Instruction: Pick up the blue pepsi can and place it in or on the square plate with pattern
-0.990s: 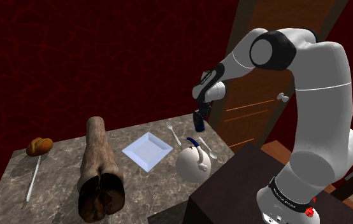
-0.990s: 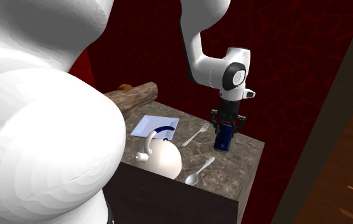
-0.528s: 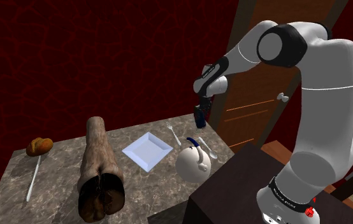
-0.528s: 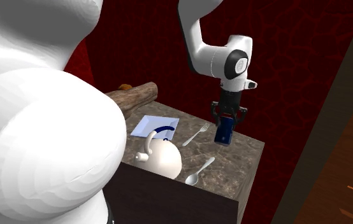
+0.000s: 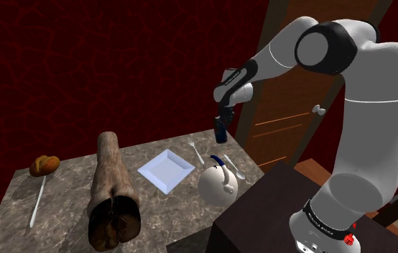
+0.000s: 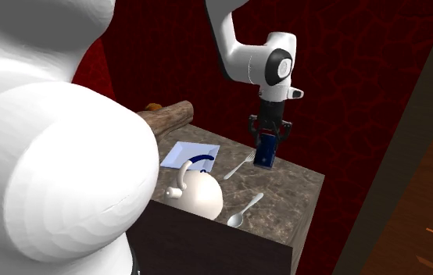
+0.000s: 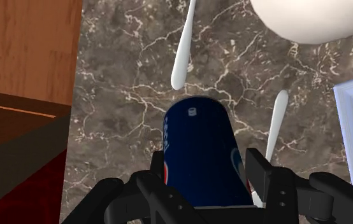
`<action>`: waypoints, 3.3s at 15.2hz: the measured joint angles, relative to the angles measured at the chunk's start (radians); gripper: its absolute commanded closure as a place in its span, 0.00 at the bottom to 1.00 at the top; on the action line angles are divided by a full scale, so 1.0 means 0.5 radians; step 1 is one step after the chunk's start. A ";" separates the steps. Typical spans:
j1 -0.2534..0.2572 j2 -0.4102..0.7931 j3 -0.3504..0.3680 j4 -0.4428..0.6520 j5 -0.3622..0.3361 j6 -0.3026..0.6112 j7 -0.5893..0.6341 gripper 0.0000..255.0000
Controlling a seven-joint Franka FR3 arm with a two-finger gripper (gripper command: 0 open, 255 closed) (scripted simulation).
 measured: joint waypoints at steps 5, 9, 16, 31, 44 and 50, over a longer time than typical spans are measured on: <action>0.175 -0.040 0.047 -0.030 -0.027 -0.005 0.236 1.00; 0.321 -0.063 0.088 -0.019 -0.051 -0.035 0.441 1.00; 0.542 0.018 0.158 0.146 -0.080 -0.110 0.754 1.00; 0.847 0.323 0.246 0.528 -0.119 -0.179 1.175 1.00; 0.842 0.572 0.253 0.567 -0.110 0.031 1.166 1.00; 0.843 0.582 0.253 0.570 -0.110 0.038 1.166 1.00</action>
